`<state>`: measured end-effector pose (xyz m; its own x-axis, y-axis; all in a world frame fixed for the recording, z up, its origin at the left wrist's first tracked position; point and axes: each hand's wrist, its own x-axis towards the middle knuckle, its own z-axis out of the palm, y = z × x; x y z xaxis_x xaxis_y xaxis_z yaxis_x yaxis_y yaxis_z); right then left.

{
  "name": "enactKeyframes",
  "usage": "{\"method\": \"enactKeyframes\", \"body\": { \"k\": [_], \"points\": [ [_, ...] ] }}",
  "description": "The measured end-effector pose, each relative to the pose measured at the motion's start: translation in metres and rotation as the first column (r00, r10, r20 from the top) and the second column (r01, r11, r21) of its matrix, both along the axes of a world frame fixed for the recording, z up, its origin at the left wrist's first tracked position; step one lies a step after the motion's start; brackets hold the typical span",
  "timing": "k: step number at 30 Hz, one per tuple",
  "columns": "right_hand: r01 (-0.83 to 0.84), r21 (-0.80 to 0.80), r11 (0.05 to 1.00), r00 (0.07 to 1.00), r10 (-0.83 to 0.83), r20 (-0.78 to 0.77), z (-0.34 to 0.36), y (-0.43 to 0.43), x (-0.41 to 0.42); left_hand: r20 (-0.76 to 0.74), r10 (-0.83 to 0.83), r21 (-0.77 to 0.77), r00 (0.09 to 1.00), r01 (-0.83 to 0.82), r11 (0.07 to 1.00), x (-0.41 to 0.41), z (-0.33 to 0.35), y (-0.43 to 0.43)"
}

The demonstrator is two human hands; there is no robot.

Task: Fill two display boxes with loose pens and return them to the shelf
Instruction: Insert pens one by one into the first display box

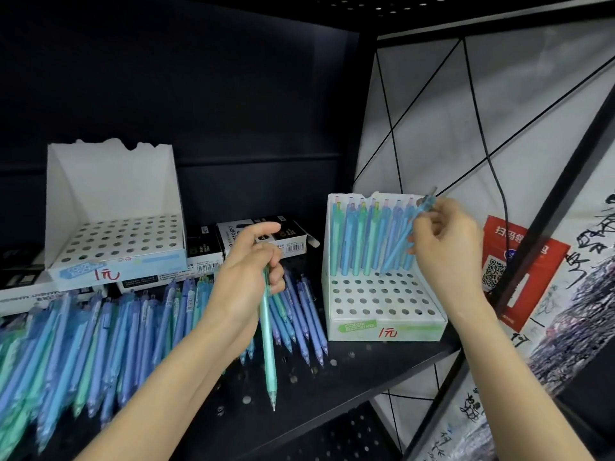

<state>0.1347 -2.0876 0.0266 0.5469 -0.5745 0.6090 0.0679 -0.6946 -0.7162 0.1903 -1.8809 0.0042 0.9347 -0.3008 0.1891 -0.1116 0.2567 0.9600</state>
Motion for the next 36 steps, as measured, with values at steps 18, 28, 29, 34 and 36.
{"method": "enactKeyframes", "body": {
  "k": [18,28,29,34,36],
  "points": [
    [-0.028,-0.11,0.994,0.962,-0.003,-0.274,-0.021,0.005,0.016,0.143,-0.027,0.072,0.989,0.017,0.997,-0.001,-0.006,0.001],
    [-0.487,0.245,0.838,0.773,0.544,-0.325,-0.027,0.082,-0.032,0.421,-0.018,0.07,0.907,-0.012,0.997,-0.004,0.01,-0.025],
    [-0.498,0.29,0.817,0.765,0.572,-0.297,-0.028,0.083,-0.03,0.443,-0.026,0.063,0.896,-0.002,0.998,-0.006,0.014,-0.03],
    [-0.531,0.375,0.76,0.764,0.621,-0.177,-0.025,0.071,-0.03,0.491,-0.078,0.107,0.868,0.028,0.994,-0.005,0.023,-0.044],
    [-0.447,0.291,0.846,0.838,0.51,-0.194,-0.024,0.054,-0.035,0.479,-0.034,0.168,0.877,-0.054,0.984,0.002,0.019,-0.045]
  ]
}}
